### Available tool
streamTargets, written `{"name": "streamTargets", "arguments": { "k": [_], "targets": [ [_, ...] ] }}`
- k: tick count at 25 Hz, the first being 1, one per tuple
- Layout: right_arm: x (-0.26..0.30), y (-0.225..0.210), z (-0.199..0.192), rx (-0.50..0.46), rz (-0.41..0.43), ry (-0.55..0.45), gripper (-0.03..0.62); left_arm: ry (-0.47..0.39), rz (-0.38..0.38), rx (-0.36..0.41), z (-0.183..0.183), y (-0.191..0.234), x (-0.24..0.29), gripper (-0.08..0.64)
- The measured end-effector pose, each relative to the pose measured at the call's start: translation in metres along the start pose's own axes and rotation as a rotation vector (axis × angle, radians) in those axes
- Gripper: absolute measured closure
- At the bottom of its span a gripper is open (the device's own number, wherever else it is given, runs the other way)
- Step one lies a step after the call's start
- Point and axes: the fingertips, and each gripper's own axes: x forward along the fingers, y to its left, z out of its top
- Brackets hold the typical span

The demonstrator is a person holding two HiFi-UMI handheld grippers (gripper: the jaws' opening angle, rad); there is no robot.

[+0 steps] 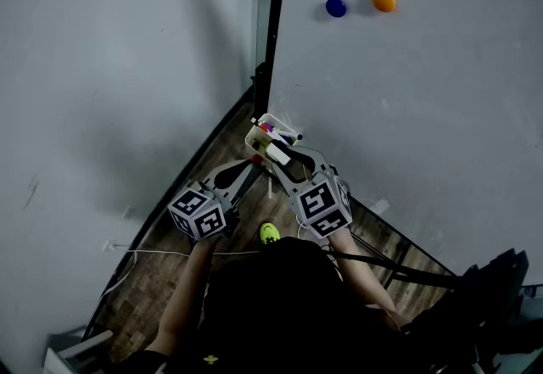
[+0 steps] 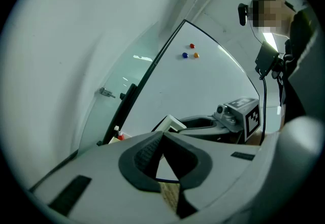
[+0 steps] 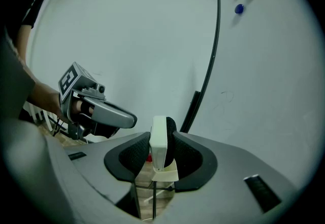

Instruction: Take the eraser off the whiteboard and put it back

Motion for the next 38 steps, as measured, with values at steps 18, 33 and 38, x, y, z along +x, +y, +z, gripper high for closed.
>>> {"name": "streamTargets", "arguments": {
  "k": [18, 33, 38],
  "targets": [
    [0.005, -0.004, -0.006, 0.005, 0.005, 0.007, 0.433, -0.007, -0.005, -0.017, -0.001, -0.005, -0.003, 0.540],
    [0.026, -0.010, -0.016, 0.005, 0.047, 0.039, 0.433, 0.003, 0.018, -0.060, -0.013, 0.004, -0.001, 0.540],
    [0.035, -0.012, -0.022, 0.007, 0.067, 0.054, 0.433, 0.007, 0.026, -0.078, -0.017, 0.007, 0.003, 0.540]
  ]
}}
